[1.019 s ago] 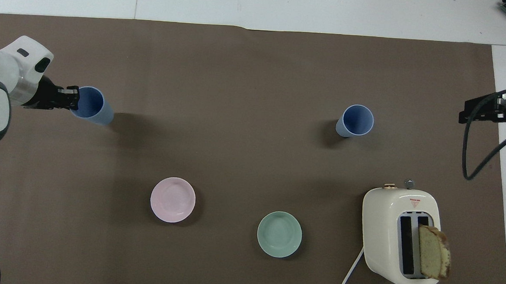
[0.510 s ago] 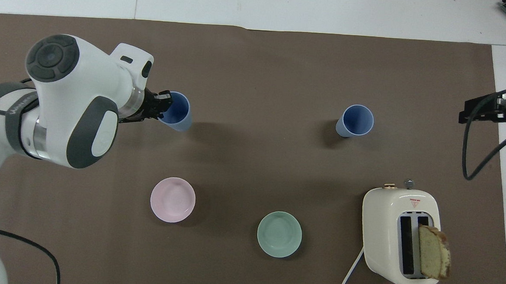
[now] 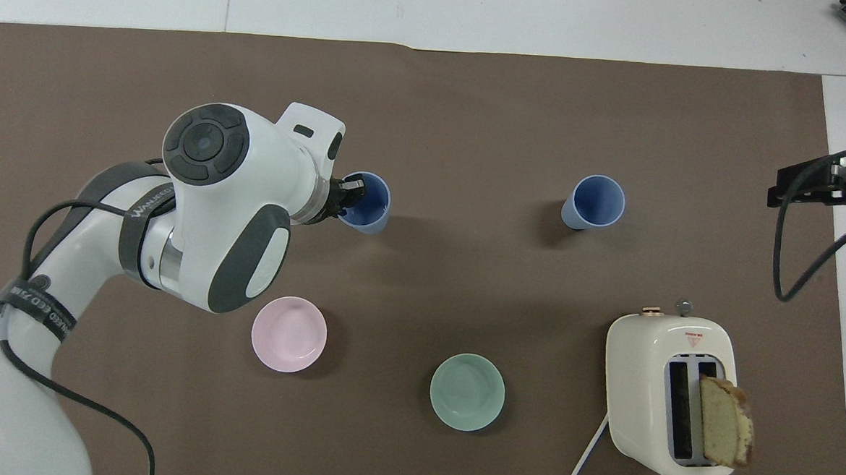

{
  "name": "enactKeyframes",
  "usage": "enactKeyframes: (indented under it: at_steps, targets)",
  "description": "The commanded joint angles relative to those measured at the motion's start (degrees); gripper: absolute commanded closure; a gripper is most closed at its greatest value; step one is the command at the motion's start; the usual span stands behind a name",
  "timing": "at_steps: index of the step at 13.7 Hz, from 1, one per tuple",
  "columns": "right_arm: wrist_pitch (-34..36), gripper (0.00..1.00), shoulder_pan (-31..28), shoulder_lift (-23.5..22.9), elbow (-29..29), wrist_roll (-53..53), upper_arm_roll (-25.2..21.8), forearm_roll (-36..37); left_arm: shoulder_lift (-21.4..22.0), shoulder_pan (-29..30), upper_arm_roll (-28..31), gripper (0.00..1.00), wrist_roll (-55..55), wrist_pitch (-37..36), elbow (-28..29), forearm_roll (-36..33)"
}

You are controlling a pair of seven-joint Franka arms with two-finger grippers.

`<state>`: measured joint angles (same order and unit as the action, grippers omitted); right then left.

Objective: Stack blue cups with both arms
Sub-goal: 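Carry the blue cup with the left gripper toward the table center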

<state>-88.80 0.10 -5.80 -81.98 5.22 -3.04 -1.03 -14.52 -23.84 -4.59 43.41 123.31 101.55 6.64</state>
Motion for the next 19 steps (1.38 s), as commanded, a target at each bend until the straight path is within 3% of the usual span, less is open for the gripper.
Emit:
enactKeyframes:
  at_steps: [1, 8, 19]
  targets:
    - [0.29, 0.0, -0.63, 1.32, -1.51, -0.48, 0.23, -0.47, -0.68, -1.65, 0.98, 1.0, 0.01, 2.97, 1.63, 0.83]
    - [0.12, 0.0, -0.63, 1.32, -1.51, -0.56, 0.23, -0.47, -0.94, -3.5, 1.07, 1.0, -0.16, 6.94, 4.18, 0.83]
    - [-0.32, 0.0, -0.63, 1.32, -1.51, -0.83, 0.32, -0.47, -0.59, -3.24, 1.07, 1.0, -2.27, 7.21, 5.85, 0.83]
